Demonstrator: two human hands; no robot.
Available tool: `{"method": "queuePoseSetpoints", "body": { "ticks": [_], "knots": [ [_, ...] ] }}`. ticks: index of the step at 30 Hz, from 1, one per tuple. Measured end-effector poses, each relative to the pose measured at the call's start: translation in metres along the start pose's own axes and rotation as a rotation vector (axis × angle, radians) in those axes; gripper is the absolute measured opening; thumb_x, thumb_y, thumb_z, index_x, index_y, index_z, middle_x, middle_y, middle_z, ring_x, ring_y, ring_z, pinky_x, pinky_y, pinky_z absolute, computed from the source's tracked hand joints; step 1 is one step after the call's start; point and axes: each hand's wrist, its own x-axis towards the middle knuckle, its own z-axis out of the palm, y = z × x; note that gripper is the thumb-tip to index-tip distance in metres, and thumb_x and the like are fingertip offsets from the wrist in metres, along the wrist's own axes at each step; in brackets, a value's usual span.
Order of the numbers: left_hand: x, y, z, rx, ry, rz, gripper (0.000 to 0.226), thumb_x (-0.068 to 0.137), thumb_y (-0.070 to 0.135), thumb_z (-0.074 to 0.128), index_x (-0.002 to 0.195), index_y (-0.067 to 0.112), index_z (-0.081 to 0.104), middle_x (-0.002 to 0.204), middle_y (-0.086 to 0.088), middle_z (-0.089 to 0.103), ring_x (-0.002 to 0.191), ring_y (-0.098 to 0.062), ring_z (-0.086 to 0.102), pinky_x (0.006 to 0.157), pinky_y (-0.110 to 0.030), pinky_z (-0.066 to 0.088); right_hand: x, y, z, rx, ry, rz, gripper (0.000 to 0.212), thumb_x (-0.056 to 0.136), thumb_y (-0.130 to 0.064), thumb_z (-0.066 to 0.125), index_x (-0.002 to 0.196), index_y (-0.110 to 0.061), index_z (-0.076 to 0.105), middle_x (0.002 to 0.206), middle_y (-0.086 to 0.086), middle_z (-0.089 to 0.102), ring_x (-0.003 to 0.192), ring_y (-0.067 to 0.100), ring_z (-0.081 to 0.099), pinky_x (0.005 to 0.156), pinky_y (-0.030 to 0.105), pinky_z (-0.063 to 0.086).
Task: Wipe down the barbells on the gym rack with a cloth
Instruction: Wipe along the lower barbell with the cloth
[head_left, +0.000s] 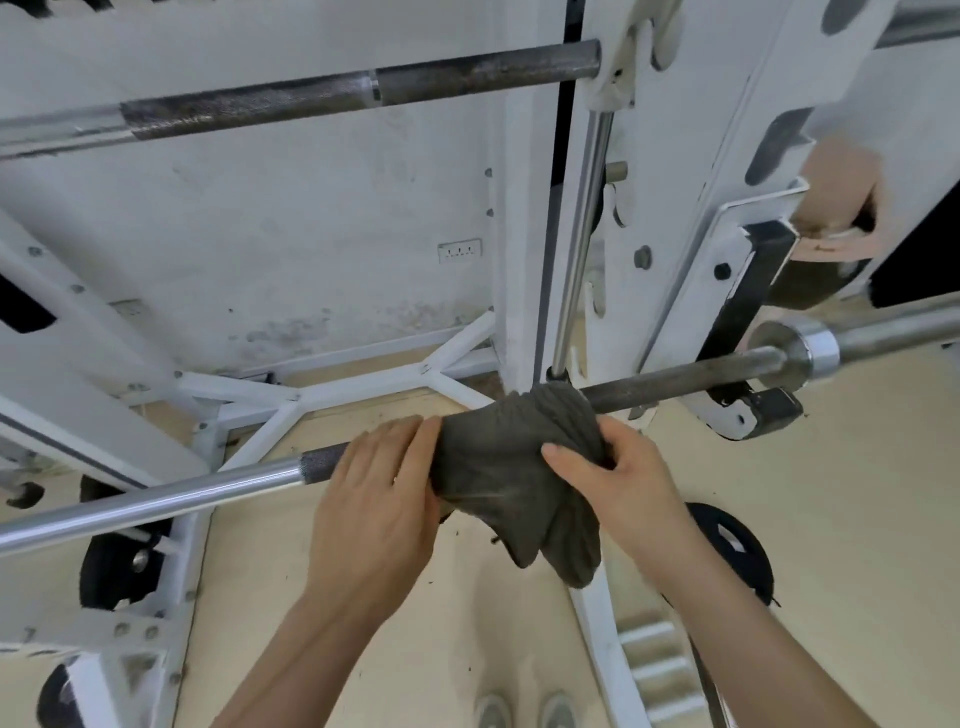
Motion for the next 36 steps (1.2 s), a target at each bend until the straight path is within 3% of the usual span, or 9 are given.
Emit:
{"method": "queuePoseSetpoints", "body": {
  "ticks": [6,9,12,19,22,25,29,33,36],
  "knots": [
    [0.047,0.048,0.017,0.122,-0.325,0.045,0.088,0.076,0.056,0.052,0.145,0.009,0.027,0.133,-0.015,0.048,0.123,-0.033,0.045,0.109,-0.046,0.03,0.018,-0.014,-0.019,-0.409,0.329,-0.103,0.036,0.086,-0.035,0.067,0.117,-0.018,0.061,0.106,-0.007,0.062,0.096,0.006,0.059,0.08,0.021,0.048],
    [0.09,0.071,0.027,0.059,-0.4,0.145,0.073,0.079,0.057,0.052,0.134,0.013,0.033,0.113,-0.007,0.057,0.098,-0.024,0.056,0.078,-0.037,0.045,0.011,-0.01,-0.038,-0.644,0.421,-0.132,0.045,0.089,-0.025,0.062,0.132,-0.015,0.052,0.128,0.002,0.046,0.108,0.008,0.046,0.094,0.024,0.043],
    [0.121,0.101,0.042,-0.091,-0.426,0.258,0.05,0.08,0.053,0.056,0.111,0.017,0.04,0.093,-0.004,0.056,0.076,-0.02,0.049,0.06,-0.032,0.035,-0.001,-0.001,-0.061,-0.734,0.502,-0.152,0.051,0.088,-0.014,0.059,0.138,-0.016,0.048,0.135,0.004,0.042,0.12,0.017,0.046,0.102,0.036,0.045],
    [0.147,0.174,0.078,0.065,-0.34,0.215,0.053,0.089,0.036,0.057,0.131,0.01,0.039,0.128,-0.013,0.05,0.117,-0.03,0.047,0.09,-0.042,0.039,-0.013,0.002,-0.101,-0.808,0.639,-0.201,0.05,0.08,0.001,0.057,0.128,-0.013,0.059,0.124,0.007,0.053,0.115,0.027,0.048,0.096,0.034,0.044],
    [0.149,0.185,0.081,0.154,-0.272,0.207,0.042,0.088,0.022,0.058,0.125,0.007,0.044,0.119,-0.013,0.055,0.107,-0.028,0.054,0.081,-0.037,0.043,-0.005,-0.005,-0.12,-0.87,0.611,-0.164,0.056,0.08,0.004,0.053,0.132,-0.014,0.053,0.133,0.007,0.048,0.124,0.027,0.04,0.1,0.02,0.029],
    [0.157,0.188,0.082,0.131,-0.307,0.186,0.036,0.085,0.02,0.064,0.116,0.009,0.049,0.104,-0.007,0.063,0.092,-0.024,0.062,0.065,-0.032,0.04,0.005,-0.017,-0.142,-1.125,0.513,-0.175,0.077,0.072,0.007,0.054,0.141,-0.021,0.038,0.147,0.003,0.033,0.137,0.025,0.026,0.104,0.04,0.032],
    [0.174,0.184,0.077,-0.019,-0.425,0.139,0.015,0.085,0.028,0.062,0.097,0.019,0.062,0.085,0.003,0.063,0.077,-0.017,0.061,0.06,-0.027,0.04,0.032,-0.026,-0.183,-1.556,0.3,-0.166,0.095,0.074,-0.001,0.065,0.151,-0.025,0.013,0.16,-0.001,0.009,0.147,0.018,0.002,0.11,0.052,0.017],
    [0.202,0.177,0.066,-0.384,-0.996,-0.103,0.026,0.07,0.032,0.073,0.084,0.017,0.057,0.086,-0.003,0.06,0.076,-0.017,0.059,0.059,-0.028,0.045,0.07,-0.014,-0.206,-1.803,0.157,-0.267,0.089,0.074,-0.023,0.076,0.148,-0.018,0.026,0.152,0.005,0.033,0.143,0.023,0.024,0.108,0.054,0.022],
    [0.209,0.178,0.063,-0.396,-1.083,-0.176,0.033,0.067,0.034,0.074,0.089,0.015,0.06,0.09,-0.005,0.062,0.08,-0.018,0.061,0.064,-0.029,0.049,0.087,-0.011,-0.21,-1.801,0.12,-0.429,0.062,0.078,-0.025,0.069,0.132,-0.016,0.042,0.132,0.004,0.051,0.126,0.025,0.044,0.103,0.047,0.025]
  ]
}}
